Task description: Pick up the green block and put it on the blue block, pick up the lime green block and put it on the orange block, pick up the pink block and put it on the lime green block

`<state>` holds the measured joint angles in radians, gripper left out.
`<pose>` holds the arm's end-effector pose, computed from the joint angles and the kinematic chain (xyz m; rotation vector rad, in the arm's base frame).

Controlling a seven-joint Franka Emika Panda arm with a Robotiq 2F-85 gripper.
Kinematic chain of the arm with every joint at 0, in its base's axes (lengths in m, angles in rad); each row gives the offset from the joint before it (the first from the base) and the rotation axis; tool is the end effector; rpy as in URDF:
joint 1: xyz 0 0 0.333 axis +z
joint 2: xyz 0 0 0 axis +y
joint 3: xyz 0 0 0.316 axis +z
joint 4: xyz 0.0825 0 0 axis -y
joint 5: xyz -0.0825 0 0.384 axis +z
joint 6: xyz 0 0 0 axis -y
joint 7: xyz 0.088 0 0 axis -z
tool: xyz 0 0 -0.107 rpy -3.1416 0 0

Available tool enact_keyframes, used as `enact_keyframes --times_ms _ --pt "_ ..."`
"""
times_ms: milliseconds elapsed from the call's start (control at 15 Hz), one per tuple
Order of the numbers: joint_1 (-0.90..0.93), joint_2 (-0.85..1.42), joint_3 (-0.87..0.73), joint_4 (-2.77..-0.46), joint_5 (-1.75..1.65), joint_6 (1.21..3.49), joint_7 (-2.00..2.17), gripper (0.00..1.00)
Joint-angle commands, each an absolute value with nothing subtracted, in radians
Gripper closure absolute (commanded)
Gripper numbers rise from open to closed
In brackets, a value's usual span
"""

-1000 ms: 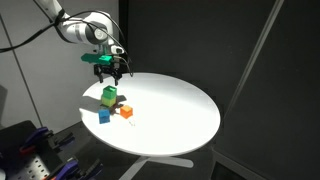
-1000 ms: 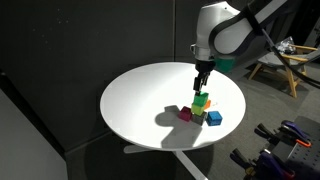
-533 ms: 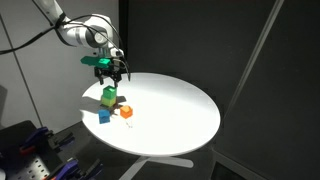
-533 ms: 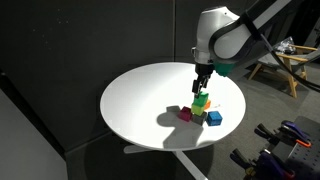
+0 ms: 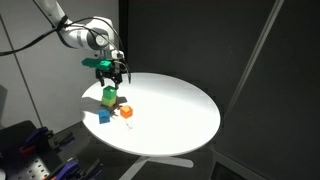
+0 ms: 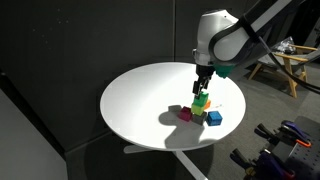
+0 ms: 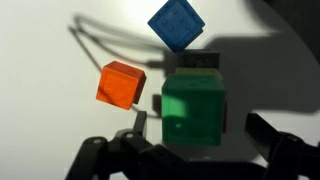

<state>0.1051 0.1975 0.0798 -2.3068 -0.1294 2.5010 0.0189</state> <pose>0.5162 0.0977 0.2602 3.0525 0.4120 0.0067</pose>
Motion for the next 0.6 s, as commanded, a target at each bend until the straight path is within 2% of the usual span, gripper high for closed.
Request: enact_keyframes --times_ms 0,400,467,533 --pt "0.107 0.197 0.07 -2.317 -0.139 2.521 0.042 0.0" --pt "0.106 0.215 0.064 -2.316 -0.139 2.523 0.038 0.0" --pt "0.106 0.218 0.062 -2.316 -0.142 2.525 0.04 0.25" --pt "0.107 0.221 0.06 -2.315 -0.144 2.525 0.041 0.25"
